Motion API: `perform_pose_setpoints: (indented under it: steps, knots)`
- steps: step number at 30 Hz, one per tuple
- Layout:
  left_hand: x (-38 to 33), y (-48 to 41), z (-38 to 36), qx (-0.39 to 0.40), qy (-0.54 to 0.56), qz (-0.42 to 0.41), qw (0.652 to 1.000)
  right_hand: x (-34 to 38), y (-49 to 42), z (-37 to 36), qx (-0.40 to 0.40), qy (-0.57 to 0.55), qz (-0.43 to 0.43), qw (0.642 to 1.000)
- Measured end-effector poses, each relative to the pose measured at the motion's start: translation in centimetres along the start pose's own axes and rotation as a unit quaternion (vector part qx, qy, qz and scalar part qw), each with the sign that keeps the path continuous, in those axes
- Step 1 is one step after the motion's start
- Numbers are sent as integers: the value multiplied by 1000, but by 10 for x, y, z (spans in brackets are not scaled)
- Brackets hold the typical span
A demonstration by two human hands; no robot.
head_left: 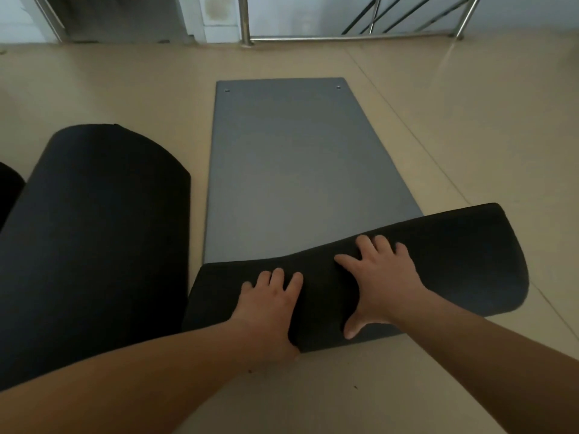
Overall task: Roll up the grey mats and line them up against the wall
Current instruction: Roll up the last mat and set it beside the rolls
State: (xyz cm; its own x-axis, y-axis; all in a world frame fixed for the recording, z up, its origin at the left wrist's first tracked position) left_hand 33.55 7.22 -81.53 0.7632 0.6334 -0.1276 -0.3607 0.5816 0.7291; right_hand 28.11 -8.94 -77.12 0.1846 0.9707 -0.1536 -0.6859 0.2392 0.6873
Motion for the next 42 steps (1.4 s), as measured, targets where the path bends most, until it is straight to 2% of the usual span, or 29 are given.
perform_pose_setpoints:
  steps: [6, 10, 13, 17, 21, 24, 27, 30, 32, 33, 35, 38, 40, 42]
  knots:
    - [5, -6, 4, 16, 12, -18, 1000, 3, 2, -26, 32, 14, -16, 999]
    - [2, -3, 8, 22, 30, -34, 999, -5, 1, -25, 31, 7, 7, 999]
    - [-9, 4, 11, 57, 51, -57, 995, -9, 7, -26, 50, -14, 33, 998]
    - [-18, 16, 14, 158, 97, -84, 979, -9, 24, -31, 152, -84, 70, 982]
    - [-21, 25, 4, 293, 181, -99, 934, -16, 38, -39, 301, -150, 81, 938]
    - [-18, 19, -5, 309, 215, -95, 922, -17, 34, -60, 337, -185, 77, 920]
    - [-2, 10, -2, 243, 217, -88, 941, -19, 18, -59, 271, -226, 73, 933]
    - [29, 7, 29, 95, 178, -52, 978, -35, 0, -18, 88, -245, 29, 965]
    - [42, 17, 53, -37, 111, -6, 993, -40, -1, 7, -48, -211, -18, 976]
    - [38, 24, 59, -71, 78, -8, 994, -38, -2, 15, -83, -186, -31, 978]
    - [16, 34, 51, -54, 15, -44, 997, -29, -5, 20, -78, -145, -43, 985]
    - [1, 40, 13, 13, -102, -29, 994, -23, -8, 21, -72, -114, -66, 989]
    - [5, 35, -8, 41, -89, -11, 995, -19, -9, 18, -68, -105, -62, 990]
    - [13, 26, -16, 42, -57, -1, 997, -11, -9, 14, -5, -119, -23, 993]
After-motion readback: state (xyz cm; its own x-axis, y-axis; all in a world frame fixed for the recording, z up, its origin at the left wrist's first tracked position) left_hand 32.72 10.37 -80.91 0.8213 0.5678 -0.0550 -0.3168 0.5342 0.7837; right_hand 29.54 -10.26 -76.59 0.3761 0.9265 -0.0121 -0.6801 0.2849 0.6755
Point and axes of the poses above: each hand's wrist, its own y-axis away from the middle knuckle, its own z-axis out of the back of the hand, x = y × z, the point moved 8 cm from there along -y, towards the middle knuckle, and after that the axes turned 14 degrees about x, right-handed, at the moved point
